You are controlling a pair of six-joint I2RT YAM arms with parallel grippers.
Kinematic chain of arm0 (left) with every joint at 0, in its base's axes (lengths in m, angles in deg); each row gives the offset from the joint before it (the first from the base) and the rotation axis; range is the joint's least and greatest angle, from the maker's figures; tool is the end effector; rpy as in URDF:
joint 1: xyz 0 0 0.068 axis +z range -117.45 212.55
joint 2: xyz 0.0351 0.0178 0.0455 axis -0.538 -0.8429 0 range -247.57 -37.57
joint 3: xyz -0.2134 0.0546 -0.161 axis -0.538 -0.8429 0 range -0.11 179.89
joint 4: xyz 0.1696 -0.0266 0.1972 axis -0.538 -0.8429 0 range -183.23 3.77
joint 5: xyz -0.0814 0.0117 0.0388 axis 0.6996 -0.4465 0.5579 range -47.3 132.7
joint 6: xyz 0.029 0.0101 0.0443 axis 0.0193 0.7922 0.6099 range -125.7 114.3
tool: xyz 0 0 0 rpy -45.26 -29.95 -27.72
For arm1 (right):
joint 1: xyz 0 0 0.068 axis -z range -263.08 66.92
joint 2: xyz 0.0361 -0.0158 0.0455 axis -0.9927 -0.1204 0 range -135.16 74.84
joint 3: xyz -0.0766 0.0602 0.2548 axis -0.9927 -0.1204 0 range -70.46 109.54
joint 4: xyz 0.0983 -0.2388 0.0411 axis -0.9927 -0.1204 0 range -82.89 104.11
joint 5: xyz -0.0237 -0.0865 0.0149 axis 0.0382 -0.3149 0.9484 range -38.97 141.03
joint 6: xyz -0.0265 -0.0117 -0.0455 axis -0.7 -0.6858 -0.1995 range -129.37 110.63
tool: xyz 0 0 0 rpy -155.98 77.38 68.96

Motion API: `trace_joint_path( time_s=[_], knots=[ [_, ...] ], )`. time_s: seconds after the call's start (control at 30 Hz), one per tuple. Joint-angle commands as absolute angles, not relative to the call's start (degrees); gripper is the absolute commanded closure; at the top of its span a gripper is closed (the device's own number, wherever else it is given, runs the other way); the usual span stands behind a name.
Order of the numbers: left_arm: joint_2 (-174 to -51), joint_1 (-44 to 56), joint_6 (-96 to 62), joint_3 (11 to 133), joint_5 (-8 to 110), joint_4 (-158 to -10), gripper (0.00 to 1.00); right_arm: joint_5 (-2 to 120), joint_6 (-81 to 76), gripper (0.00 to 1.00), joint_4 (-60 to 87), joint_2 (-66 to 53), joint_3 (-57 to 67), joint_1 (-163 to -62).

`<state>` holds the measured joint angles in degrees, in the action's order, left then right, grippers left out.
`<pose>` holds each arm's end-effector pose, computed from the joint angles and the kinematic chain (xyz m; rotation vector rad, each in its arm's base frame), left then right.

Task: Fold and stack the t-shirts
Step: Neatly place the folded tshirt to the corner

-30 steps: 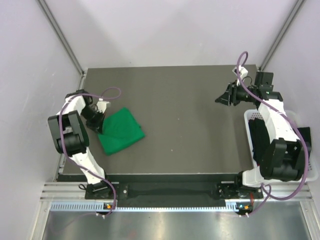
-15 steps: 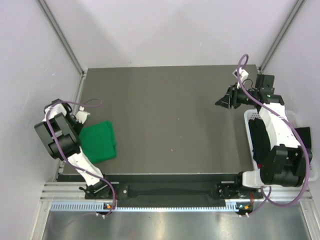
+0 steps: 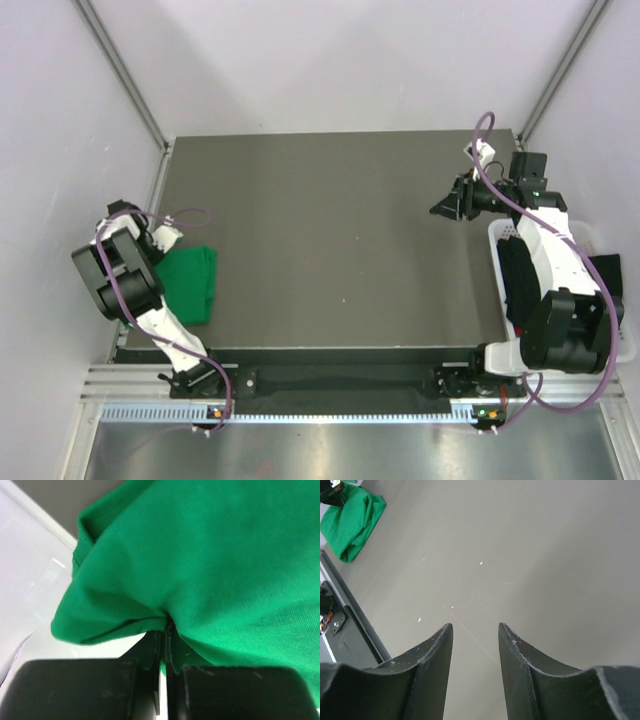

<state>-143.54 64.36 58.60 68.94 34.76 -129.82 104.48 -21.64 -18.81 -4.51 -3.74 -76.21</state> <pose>0.2885 0.1847 0.1604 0.8543 2.9964 0.3369 0.2915 -0.0063 0.3099 -0.5278 2.0668 0.8955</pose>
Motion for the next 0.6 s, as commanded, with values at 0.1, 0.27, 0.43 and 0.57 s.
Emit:
trace_joint_path(
  time_s=[0.1,0.27,0.43,0.57],
  knots=[
    [-136.71,64.37,63.3,63.71,34.44,-127.89,1.0,105.96,-22.82,0.58,-16.83,-4.08,-4.37,-76.49],
    [-133.46,64.45,64.35,61.42,34.88,-126.83,1.0,105.96,-22.29,0.58,-16.38,-3.73,-4.63,-76.67],
    [-129.6,64.37,66.72,57.55,34.01,-125.0,1.0,106.05,-22.29,0.57,-16.47,-3.56,-4.81,-76.67],
    [-126.17,64.72,72.42,52.99,32.69,-122.71,1.0,106.4,-22.03,0.58,-16.38,-3.38,-5.25,-76.76]
  ],
)
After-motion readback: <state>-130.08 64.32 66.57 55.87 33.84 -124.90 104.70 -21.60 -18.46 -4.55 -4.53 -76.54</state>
